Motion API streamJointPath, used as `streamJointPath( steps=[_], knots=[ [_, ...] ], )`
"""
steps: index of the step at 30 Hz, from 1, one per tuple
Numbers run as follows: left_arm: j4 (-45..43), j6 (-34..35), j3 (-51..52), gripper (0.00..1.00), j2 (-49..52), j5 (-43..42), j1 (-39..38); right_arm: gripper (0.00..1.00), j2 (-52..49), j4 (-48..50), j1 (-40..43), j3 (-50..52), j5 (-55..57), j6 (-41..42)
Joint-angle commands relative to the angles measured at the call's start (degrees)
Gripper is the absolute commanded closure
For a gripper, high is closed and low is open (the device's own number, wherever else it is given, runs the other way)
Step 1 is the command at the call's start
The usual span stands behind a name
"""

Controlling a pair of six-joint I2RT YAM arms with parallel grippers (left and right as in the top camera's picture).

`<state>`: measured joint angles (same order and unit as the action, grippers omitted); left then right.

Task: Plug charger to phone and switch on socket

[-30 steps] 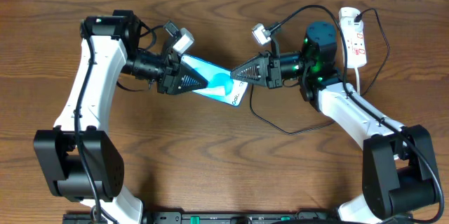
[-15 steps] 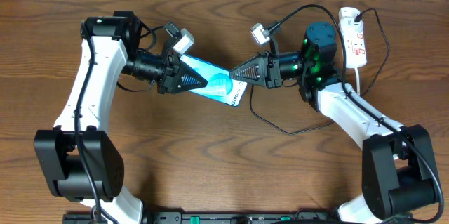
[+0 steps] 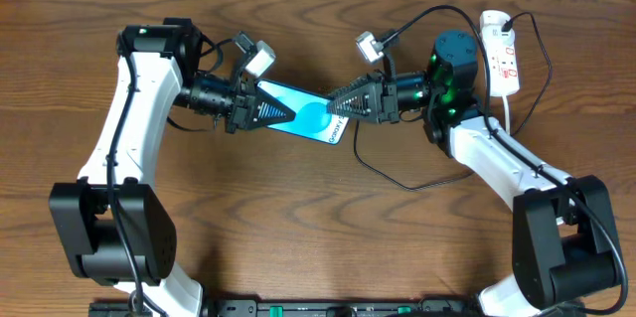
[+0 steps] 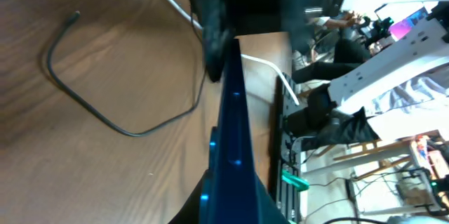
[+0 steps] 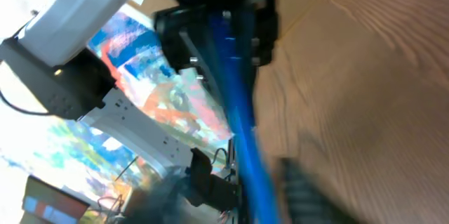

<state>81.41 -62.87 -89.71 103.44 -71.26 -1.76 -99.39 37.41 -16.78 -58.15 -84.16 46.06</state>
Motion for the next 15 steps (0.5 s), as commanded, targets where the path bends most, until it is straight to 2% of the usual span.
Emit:
streamJointPath(
  steps=[1, 5, 7, 9, 14, 15],
  knots=[
    [0.17, -2.78, -0.09, 0.93, -0.46, -2.05, 0.07, 0.01, 0.07, 3.58, -0.48, -1.27, -1.25, 2.75],
    [-0.28, -0.22, -0.09, 0.93, -0.46, -2.01, 0.46, 0.01, 0.07, 14.71, 2.34, -1.27, -1.27, 10.05],
    [-2.49, 5.79, -0.09, 0.93, -0.46, -1.81, 1.22, 0.01, 0.07, 20.70, 4.61, -1.27, -1.05, 14.62],
    [-6.64, 16.31, -0.09, 0.93, -0.46, -1.31, 2.19, 0.01, 0.07, 23.91, 7.50, -1.27, -0.44, 18.29],
    [-18.47, 54.34, -0.09, 0.93, -0.46, 6.40, 3.76, 0.01, 0.07, 19.63, 14.16, -1.27, 0.00, 19.04],
    [-19.37, 59.74, -0.09, 0.93, -0.46, 8.13, 3.85, 0.01, 0.07, 18.32, 15.21, -1.25, 0.00, 18.91]
  ],
)
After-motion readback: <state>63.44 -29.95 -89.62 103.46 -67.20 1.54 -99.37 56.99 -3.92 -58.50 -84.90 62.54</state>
